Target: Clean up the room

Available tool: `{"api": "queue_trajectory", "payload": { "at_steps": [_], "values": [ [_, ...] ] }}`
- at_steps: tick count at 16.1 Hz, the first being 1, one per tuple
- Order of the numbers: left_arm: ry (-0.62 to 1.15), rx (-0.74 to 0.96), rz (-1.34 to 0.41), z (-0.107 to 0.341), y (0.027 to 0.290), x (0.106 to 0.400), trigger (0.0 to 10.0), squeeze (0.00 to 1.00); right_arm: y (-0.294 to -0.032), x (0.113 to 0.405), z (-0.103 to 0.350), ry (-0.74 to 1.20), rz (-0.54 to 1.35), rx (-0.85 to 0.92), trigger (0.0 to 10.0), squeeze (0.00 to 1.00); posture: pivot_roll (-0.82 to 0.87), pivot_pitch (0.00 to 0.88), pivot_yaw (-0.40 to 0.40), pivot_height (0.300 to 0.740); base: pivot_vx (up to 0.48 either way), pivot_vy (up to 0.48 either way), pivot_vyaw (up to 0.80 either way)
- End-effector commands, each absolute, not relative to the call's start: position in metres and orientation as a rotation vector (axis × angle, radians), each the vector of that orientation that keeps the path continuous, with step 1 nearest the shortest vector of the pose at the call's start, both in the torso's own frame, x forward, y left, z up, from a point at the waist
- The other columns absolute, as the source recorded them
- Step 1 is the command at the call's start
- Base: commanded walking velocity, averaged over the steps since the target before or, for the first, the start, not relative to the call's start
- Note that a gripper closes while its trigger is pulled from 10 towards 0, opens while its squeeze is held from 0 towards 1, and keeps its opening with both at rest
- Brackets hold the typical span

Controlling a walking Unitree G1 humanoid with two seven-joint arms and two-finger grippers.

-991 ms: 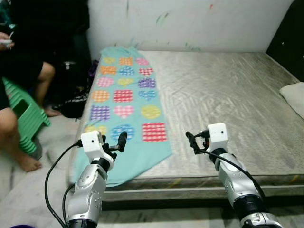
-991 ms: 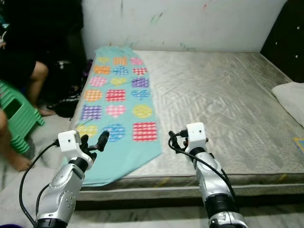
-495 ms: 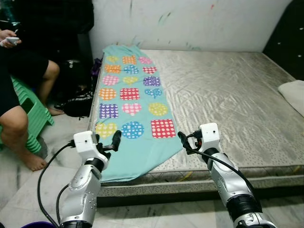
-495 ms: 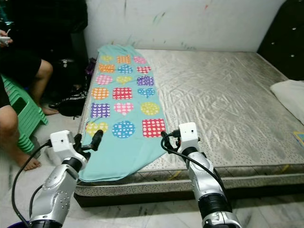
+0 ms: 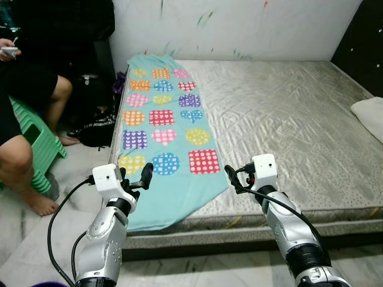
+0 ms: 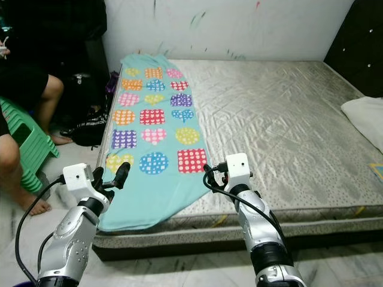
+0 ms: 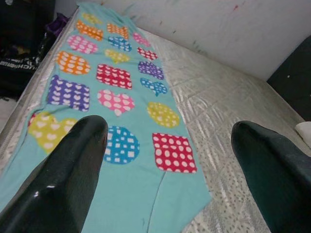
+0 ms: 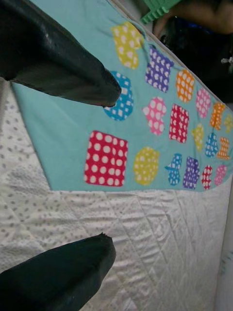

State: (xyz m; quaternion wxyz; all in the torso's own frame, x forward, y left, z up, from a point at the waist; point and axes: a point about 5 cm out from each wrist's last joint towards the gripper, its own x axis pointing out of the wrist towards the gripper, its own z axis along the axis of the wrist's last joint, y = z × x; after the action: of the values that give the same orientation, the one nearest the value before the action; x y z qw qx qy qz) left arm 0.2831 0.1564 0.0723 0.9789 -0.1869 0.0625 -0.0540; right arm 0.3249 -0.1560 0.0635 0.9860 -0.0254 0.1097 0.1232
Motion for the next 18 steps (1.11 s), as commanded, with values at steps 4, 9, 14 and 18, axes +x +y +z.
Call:
{"api": "queue_trajectory", "payload": {
  "at_steps": [4, 9, 14, 18],
  "values": [
    [0.114, -0.363, -0.117, 0.0762, 0.1557, 0.2862, 10.0, 0.0, -0.1563, 0.3294, 0.0684, 0.208, 0.241, -0.048, 10.0, 0.0, -0.08, 0.0, -0.038, 0.74, 0.343, 0.0, 0.0],
    [0.13, -0.355, -0.097, 0.0748, 0.1576, 0.2876, 10.0, 0.0, -0.1565, 0.33, 0.0689, 0.207, 0.237, -0.038, 10.0, 0.0, -0.08, 0.0, -0.036, 0.74, 0.054, 0.0, 0.0],
    [0.135, -0.354, -0.091, 0.0742, 0.1579, 0.2884, 10.0, 0.0, -0.157, 0.3307, 0.0692, 0.206, 0.235, -0.036, 10.0, 0.0, -0.08, 0.0, -0.037, 0.74, 0.0, 0.0, 0.0],
    [0.135, -0.356, -0.088, 0.0744, 0.1581, 0.2887, 10.0, 0.0, -0.157, 0.331, 0.0685, 0.215, 0.232, -0.032, 10.0, 0.0, -0.08, 0.001, -0.037, 0.74, 0.0, 0.0, -0.4]
  ]
}}
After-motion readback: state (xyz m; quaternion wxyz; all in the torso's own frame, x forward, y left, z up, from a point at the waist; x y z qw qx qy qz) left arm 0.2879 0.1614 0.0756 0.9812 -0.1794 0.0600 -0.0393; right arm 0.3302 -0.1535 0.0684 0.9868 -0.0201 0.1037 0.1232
